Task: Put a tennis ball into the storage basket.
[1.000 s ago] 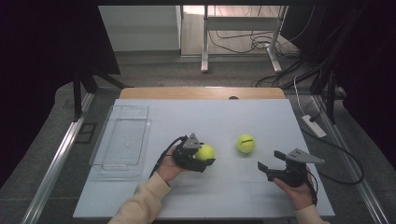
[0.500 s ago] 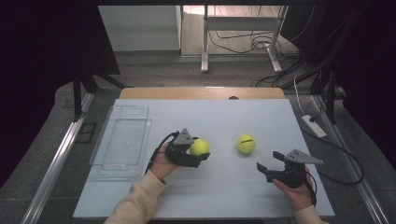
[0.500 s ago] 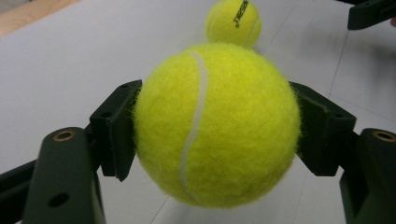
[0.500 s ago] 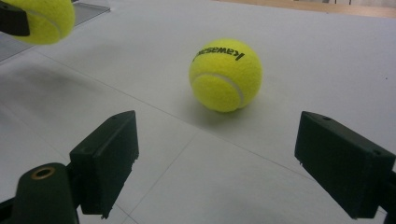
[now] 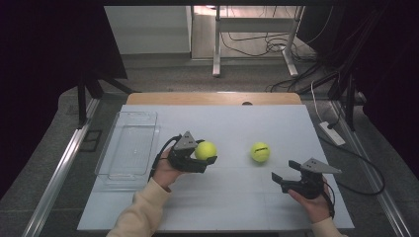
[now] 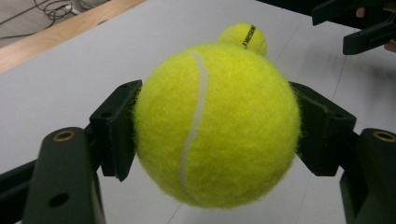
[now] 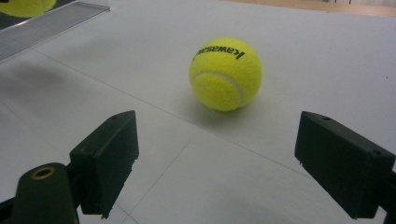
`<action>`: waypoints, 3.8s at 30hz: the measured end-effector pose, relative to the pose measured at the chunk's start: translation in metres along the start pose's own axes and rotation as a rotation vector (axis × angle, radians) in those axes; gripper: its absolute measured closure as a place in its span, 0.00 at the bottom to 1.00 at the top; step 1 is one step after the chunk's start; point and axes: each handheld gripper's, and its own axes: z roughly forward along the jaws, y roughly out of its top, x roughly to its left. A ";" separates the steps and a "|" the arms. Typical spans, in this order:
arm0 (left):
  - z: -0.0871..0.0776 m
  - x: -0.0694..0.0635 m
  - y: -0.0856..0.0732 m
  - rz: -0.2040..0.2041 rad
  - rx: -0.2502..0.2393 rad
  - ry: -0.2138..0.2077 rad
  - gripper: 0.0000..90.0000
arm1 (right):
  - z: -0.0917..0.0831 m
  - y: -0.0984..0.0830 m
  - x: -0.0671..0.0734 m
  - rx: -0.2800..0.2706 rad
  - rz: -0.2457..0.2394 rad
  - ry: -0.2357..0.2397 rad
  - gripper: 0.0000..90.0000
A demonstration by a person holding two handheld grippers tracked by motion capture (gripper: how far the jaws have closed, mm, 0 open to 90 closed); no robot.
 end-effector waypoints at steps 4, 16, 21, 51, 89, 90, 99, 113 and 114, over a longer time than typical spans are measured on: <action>-0.006 0.002 0.002 -0.002 -0.018 0.009 0.29 | 0.000 0.000 0.000 0.000 0.000 0.001 0.15; -0.020 0.006 0.006 -0.010 -0.065 0.030 0.29 | 0.000 0.000 0.000 -0.001 0.002 -0.001 0.15; -0.022 0.006 0.006 -0.009 -0.070 0.033 0.29 | 0.000 0.000 0.000 -0.001 0.001 0.000 0.15; -0.053 0.020 0.009 -0.034 -0.155 0.101 0.29 | -0.001 0.000 -0.001 -0.005 -0.002 -0.004 0.16; -0.086 0.051 0.001 -0.112 -0.214 0.202 0.29 | 0.000 0.000 0.000 -0.001 -0.001 -0.001 0.16; -0.086 0.051 0.000 -0.113 -0.215 0.204 0.29 | 0.000 0.000 0.000 -0.001 -0.001 0.001 0.16; -0.092 0.059 -0.003 -0.133 -0.221 0.230 0.29 | -0.001 0.000 0.000 -0.004 0.000 -0.002 0.16; -0.100 0.072 -0.007 -0.179 -0.223 0.274 0.29 | 0.000 0.001 0.000 -0.005 0.001 0.003 0.16; -0.101 0.074 -0.007 -0.186 -0.223 0.282 0.29 | 0.000 0.001 0.000 -0.005 0.002 0.004 0.16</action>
